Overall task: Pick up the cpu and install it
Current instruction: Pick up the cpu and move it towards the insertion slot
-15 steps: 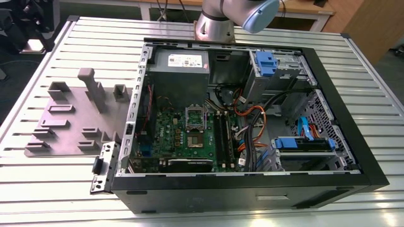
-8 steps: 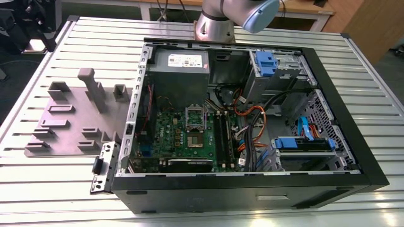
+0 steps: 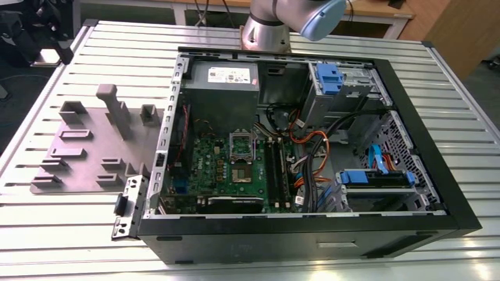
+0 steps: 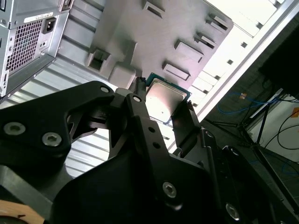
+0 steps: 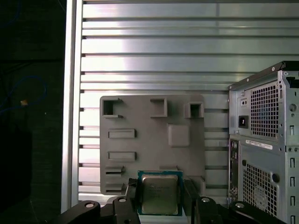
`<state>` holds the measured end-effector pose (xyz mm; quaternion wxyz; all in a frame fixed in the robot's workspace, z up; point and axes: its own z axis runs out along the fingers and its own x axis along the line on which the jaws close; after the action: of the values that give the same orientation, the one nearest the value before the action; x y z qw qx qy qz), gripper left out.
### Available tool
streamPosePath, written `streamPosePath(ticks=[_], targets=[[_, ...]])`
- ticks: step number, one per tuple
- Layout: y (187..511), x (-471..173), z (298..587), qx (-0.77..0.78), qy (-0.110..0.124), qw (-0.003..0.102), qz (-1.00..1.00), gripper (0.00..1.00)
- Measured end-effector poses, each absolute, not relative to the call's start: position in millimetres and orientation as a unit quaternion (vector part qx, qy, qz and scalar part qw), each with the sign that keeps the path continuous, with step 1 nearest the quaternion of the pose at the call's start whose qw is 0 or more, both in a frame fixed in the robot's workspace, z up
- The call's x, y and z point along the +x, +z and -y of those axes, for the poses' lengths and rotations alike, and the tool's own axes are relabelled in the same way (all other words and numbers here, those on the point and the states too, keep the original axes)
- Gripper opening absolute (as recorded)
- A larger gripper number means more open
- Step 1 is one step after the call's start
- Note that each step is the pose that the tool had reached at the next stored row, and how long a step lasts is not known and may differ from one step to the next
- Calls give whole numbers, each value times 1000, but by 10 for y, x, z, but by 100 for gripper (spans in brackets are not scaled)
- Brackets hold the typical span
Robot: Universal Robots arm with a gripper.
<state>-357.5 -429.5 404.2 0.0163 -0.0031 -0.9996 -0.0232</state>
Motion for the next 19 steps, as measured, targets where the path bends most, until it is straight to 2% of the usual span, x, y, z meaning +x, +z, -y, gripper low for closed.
streamPosePath(ticks=[19], targets=[[4041, -3382, 4344, -4, -23, 16, 1000, 47]])
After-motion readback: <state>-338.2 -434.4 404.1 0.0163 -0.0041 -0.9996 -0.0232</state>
